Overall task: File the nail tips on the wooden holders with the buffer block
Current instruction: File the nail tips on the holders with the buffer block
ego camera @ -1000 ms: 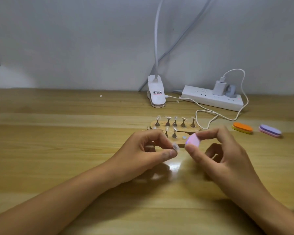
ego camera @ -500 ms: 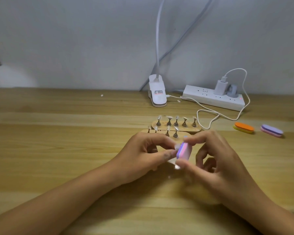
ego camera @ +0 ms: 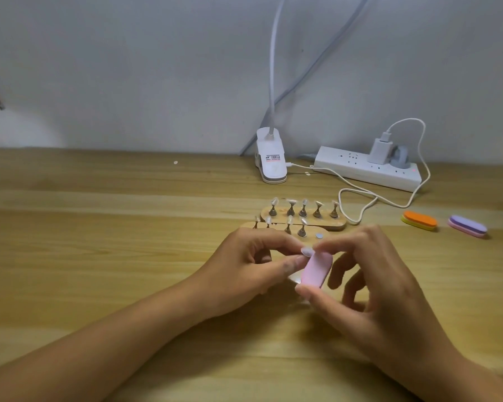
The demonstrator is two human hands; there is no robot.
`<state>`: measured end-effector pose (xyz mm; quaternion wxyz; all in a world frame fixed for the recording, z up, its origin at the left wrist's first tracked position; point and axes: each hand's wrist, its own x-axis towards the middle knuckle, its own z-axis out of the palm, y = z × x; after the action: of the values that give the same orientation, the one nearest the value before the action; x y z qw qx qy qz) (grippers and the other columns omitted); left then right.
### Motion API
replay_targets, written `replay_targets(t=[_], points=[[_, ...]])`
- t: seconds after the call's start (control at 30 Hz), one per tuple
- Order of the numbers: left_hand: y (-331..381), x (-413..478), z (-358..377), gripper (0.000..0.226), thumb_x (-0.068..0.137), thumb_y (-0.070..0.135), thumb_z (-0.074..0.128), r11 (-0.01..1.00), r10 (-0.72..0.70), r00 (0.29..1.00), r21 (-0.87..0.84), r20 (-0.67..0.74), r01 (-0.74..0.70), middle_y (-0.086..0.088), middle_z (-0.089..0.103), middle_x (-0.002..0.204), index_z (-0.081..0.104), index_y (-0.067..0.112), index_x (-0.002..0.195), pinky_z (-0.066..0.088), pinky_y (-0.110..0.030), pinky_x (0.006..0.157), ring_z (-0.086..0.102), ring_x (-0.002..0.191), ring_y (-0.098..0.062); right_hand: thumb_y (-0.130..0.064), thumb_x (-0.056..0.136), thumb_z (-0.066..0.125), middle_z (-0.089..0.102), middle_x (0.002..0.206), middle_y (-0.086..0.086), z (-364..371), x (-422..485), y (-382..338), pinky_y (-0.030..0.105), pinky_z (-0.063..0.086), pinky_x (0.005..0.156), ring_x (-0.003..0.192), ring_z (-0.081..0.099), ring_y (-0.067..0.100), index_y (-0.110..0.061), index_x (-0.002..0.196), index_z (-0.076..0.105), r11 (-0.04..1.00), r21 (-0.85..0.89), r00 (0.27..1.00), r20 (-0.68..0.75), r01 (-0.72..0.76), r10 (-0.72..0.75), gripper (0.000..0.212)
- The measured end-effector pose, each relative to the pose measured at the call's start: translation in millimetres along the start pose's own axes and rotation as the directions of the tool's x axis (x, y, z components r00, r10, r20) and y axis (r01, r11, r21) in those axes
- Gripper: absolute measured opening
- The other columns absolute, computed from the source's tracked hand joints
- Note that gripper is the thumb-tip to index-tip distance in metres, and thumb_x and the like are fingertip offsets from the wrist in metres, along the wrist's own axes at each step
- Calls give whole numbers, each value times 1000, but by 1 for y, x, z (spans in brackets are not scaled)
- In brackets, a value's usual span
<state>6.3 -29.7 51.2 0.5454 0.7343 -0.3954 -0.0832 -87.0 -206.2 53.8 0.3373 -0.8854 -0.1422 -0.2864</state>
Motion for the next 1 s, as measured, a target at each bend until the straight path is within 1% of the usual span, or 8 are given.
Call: replay_targets(t=[0.13,0.3,0.4,0.5,0.63,0.77,0.87,1.0], points=[[1,-1,1,12,94,12,67,1000,-1,1000,25,-2,2,13,69,79,75,18,100,36,-17,50,44,47,-4,-51,76,78,58,102,-12,-5,6,2,23,53,58,89,63,8,-24,106,58,983,145,984,-120,-110,128,45],[3,-4,4,17,94,13,58,989,12,998,146,61,-21,16,60,82,71,22,98,37,-24,56,44,57,-1,-41,80,71,57,103,-13,0,2,2,20,51,66,94,61,11,-22,106,60,999,46,999,-15,29,-28,34],[5,-4,3,16,95,19,52,980,4,998,196,64,-16,5,61,84,67,22,95,40,-32,62,51,68,-12,-38,77,75,58,100,-16,-2,3,2,25,51,67,93,60,11,-23,104,60,1000,17,999,-45,-17,18,34],[5,-4,4,21,93,19,48,964,3,996,264,94,-27,-3,63,88,67,11,98,44,-43,73,56,84,-23,-41,79,72,57,101,-11,2,0,1,24,50,67,90,58,11,-20,106,62,996,-25,996,26,89,-88,36],[6,-4,4,16,96,22,49,966,15,996,257,93,-38,12,55,80,63,18,90,39,-34,69,50,76,-14,-39,78,80,56,99,-17,-3,4,4,31,53,67,91,59,12,-24,101,60,998,36,996,-61,-58,60,35],[6,-4,4,15,94,19,48,953,45,991,293,123,-80,16,51,76,58,26,88,36,-28,69,48,76,-8,-45,78,73,57,95,-12,3,1,3,23,50,65,87,59,11,-22,100,61,999,13,999,13,43,-43,34],[6,-4,4,16,96,23,48,955,30,993,290,117,-63,14,52,77,62,22,88,39,-31,70,50,77,-12,-51,73,80,58,96,-14,-1,3,4,27,54,62,90,61,11,-29,95,59,969,192,987,-15,-156,162,37],[5,-4,4,15,95,20,49,954,45,991,290,128,-81,14,55,80,64,21,92,41,-33,73,50,79,-11,-45,75,76,55,96,-14,1,2,3,19,50,59,85,61,12,-29,98,57,993,110,999,22,-39,37,34]])
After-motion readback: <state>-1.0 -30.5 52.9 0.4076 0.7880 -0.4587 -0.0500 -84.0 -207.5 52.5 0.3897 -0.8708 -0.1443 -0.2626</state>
